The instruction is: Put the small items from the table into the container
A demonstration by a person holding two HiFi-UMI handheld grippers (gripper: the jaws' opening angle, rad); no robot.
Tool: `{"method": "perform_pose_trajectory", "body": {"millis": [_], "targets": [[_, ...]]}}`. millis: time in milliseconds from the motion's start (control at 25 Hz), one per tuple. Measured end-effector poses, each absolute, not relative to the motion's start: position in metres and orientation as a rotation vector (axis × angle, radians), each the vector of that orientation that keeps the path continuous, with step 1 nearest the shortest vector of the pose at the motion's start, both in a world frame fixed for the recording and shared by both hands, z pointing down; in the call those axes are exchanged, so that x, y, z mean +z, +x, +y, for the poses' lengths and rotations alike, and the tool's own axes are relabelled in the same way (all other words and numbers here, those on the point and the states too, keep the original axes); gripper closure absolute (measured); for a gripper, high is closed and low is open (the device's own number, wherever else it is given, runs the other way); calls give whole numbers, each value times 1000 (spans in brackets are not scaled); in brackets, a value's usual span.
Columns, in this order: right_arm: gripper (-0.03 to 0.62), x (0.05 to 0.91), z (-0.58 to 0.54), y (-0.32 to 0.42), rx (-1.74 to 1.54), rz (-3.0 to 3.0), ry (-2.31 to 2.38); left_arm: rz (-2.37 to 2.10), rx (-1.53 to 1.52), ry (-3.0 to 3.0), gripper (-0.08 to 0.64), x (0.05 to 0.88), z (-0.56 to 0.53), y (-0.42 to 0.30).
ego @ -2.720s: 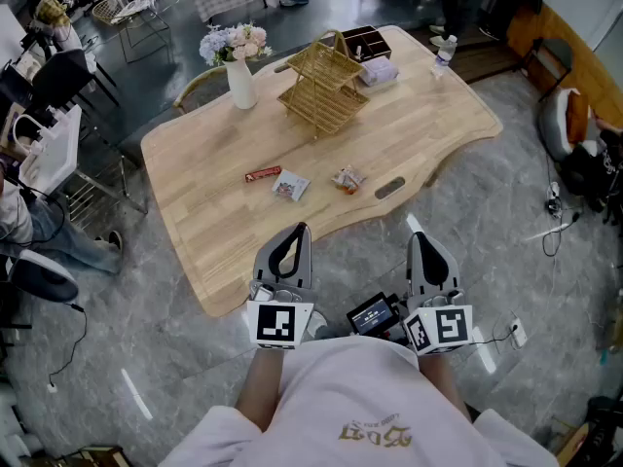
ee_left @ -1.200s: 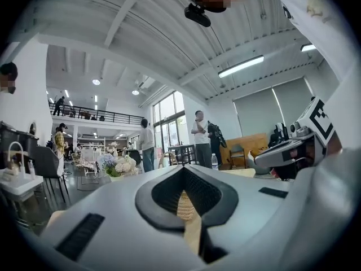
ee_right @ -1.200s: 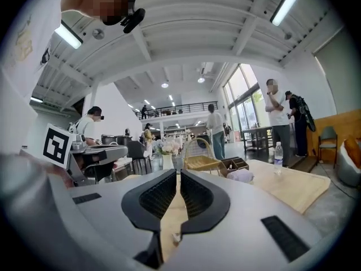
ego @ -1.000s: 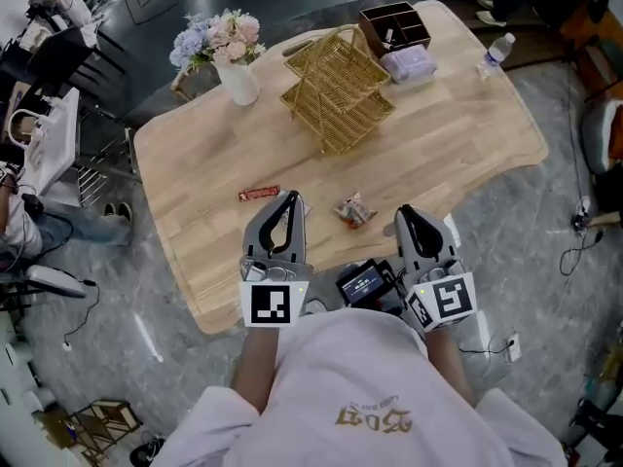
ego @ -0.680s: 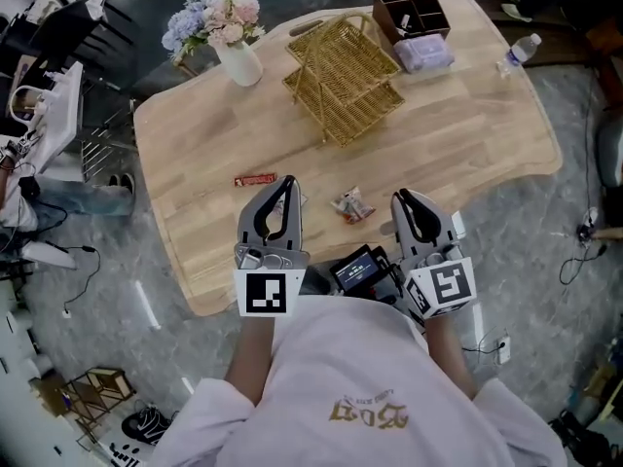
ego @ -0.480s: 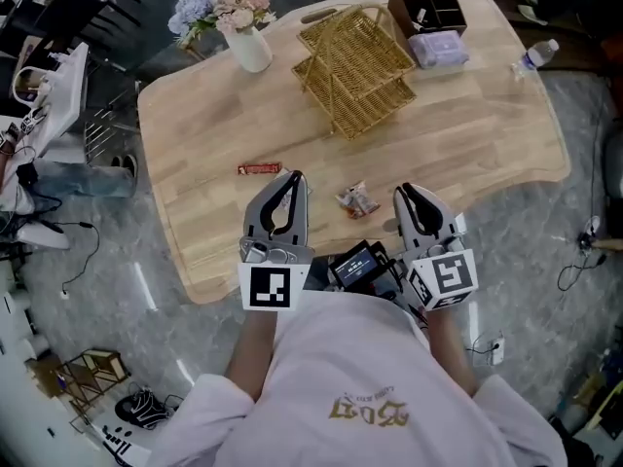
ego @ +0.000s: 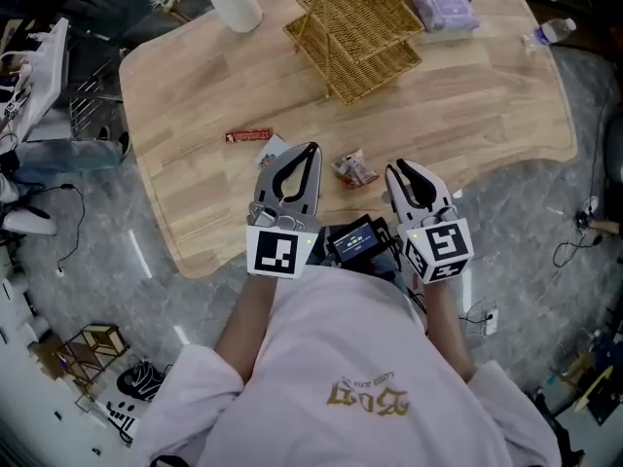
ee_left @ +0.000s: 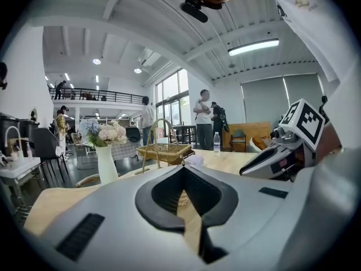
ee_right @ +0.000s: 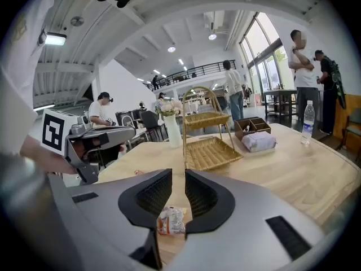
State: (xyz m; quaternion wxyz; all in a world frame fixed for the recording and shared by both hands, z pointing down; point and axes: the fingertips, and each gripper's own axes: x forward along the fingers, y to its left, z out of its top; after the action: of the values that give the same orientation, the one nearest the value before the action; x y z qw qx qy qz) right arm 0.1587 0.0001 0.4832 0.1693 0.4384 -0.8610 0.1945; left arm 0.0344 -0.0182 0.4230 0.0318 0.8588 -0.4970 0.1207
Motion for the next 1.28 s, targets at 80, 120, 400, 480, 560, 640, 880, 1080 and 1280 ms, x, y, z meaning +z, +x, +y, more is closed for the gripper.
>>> {"method": "perform_pose_trajectory", "body": {"millis": [80,120,400,480,560,640,880,1080,1280], "targets": [[525,492,1,158,550,-2434,1235,-1506,385,2655,560,437,-18,40],[525,496,1,158,543,-2427,1232,-1483,396,2676,560,445,-17,42],[525,527,4,155,565,-2370,1171,-1307,403,2649,560,492,-15,47],[525,535,3,152,571,-2361,1155,-1281,418,2615,560,505,-14,46],[525,543,4,148,575,-2352,1133,-1254,444,2592,560,517,-12,46],[525,552,5,143,578,-2344,1098,-1235,476,2578,560,529,-11,46],[520,579,11,133,622,-2308,1004,-1172,518,2517,560,555,-3,43],[491,603,18,128,651,-2260,927,-1179,524,2457,560,569,-3,38],[483,620,25,123,694,-2228,884,-1147,545,2422,560,587,5,37]]}}
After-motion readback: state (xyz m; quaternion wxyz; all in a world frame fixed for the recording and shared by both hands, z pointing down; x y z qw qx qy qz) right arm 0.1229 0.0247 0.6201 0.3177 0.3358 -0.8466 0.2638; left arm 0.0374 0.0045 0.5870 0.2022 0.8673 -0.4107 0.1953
